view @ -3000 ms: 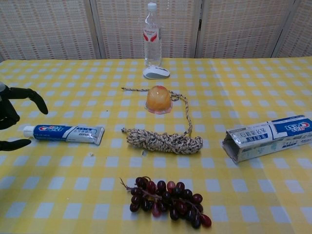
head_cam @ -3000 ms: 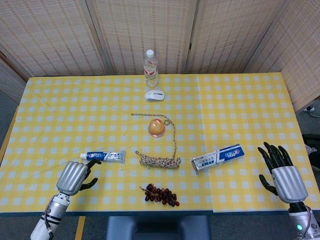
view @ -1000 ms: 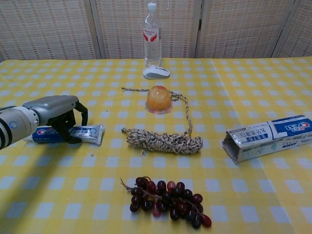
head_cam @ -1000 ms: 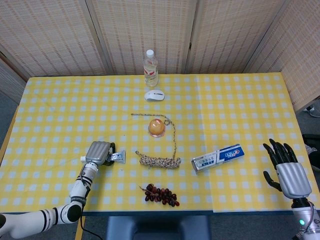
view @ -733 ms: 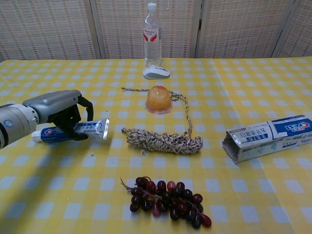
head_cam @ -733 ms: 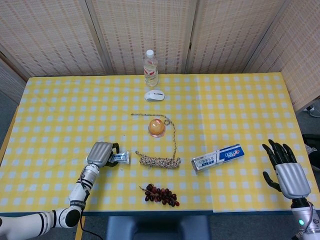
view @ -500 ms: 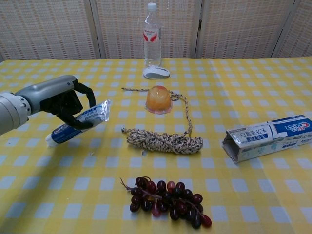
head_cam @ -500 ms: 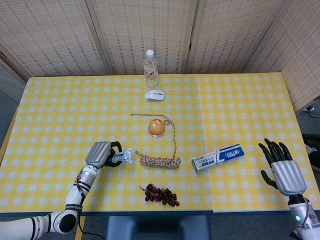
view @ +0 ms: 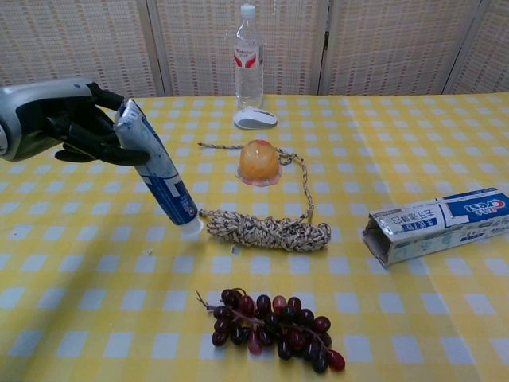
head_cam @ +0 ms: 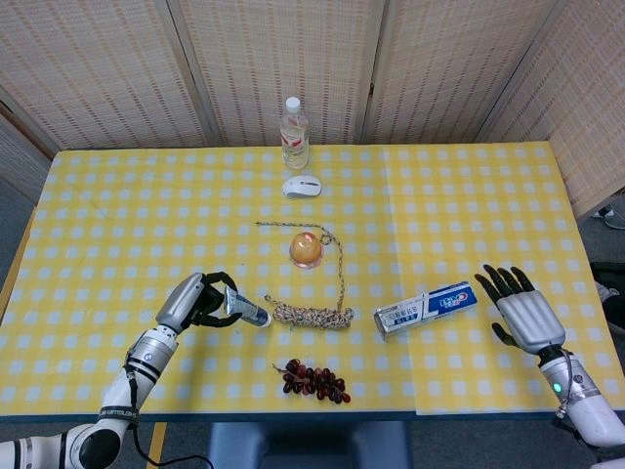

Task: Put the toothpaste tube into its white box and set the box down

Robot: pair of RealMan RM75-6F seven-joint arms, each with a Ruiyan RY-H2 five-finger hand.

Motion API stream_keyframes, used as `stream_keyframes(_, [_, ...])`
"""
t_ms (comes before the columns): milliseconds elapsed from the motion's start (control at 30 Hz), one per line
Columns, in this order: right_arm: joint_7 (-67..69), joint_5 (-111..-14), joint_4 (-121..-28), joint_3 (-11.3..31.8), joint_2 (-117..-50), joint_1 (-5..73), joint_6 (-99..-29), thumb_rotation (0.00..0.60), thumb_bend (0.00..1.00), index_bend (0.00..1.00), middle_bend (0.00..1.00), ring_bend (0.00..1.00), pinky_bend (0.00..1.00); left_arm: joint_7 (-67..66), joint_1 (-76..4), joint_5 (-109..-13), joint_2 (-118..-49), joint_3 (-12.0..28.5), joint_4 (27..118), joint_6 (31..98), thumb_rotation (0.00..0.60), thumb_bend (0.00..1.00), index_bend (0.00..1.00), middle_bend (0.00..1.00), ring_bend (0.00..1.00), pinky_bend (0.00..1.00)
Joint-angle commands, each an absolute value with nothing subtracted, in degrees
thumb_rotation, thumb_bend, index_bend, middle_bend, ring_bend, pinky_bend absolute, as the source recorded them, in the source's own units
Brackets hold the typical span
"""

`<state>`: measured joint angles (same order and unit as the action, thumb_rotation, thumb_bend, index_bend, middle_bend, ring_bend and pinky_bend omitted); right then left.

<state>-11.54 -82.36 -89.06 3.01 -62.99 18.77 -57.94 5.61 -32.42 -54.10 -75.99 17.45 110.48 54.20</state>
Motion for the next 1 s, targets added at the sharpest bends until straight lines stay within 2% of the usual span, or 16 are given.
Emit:
stream_keyframes(33, [-14.97,-79.39,-88.25,3.18,-64.10,22.50,-52.95,0.600,0.41,0.00,0.00,0.02,0.00,9.40,-31.98,-52.22,-72.90,18.81,113.48,51.47,0.600,0.74,0.80,1.00,1.00,1.00])
stream_keyframes(367, [-21.28,-75.24,-86.01,3.32,-68.84,27.22,-47.68,0.600,0.41,0.00,0.01,0.04,0.00,11.15,-31.64,-53.66,-70.05,18.03,116.54,51.44,0.600,0.74,0.80,1.00,1.00,1.00])
stream_keyframes(833, [-21.77,-73.65,-79.59,2.80,-77.48,30.84,-45.72,0.600,0.41,0.00,0.09,0.10,0.00,12.78,-31.57,-53.94,-68.31,17.10,116.77,52.41,0.600,0.74,0.80,1.00,1.00,1.00])
stream_keyframes(933, [-21.46,-74.13,-78.59,2.76,-78.52,31.12,-46.43,0.600,0.41,0.07,0.16,0.15,0.00,13.09,-31.57,-53.85,-67.92,16.97,116.76,52.42,0.600,0.74,0.80,1.00,1.00,1.00])
stream_keyframes(1000, [-21.32,-74.43,-77.88,2.68,-79.26,31.25,-46.96,0.600,0.41,0.13,0.20,0.19,0.04,13.58,-31.57,-53.81,-67.53,16.87,116.83,52.13,0.600,0.74,0.80,1.00,1.00,1.00])
